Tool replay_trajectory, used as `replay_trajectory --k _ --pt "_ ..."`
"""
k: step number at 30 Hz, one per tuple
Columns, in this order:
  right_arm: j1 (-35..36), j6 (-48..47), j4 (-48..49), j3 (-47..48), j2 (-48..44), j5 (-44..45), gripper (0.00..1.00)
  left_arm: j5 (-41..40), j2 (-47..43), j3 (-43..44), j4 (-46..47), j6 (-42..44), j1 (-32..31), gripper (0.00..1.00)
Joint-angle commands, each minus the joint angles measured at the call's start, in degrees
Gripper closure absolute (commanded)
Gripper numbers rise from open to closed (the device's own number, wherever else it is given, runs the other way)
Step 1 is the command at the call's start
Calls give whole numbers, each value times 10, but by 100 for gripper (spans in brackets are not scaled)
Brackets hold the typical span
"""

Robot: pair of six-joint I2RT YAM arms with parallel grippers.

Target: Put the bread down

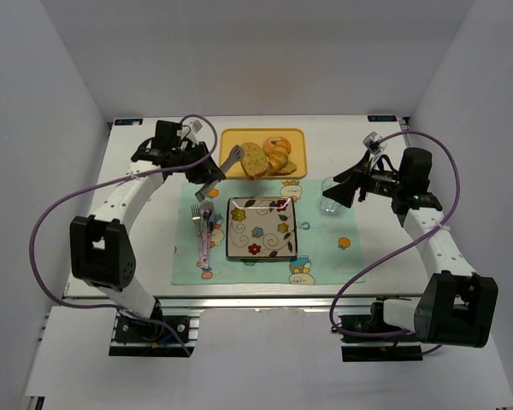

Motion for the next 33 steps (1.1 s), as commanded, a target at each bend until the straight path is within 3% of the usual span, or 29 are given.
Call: replay_trajectory --k 1,6,14,24,33 --pt "-4 0 21 3 4 -15 11 68 -70 -53 -28 64 2 97" --pt "-4 0 22 6 11 -16 11 104 -163 -156 -58 114 2 97" --pt "-4 24 27 7 14 -22 11 118 -207 -288 -43 121 1 90" --pt "-4 19 23 -6 -3 -20 11 106 -203 -288 -30 125 1 53" --pt "-4 11 17 -11 -10 -22 11 91 -214 -273 -46 128 1 46"
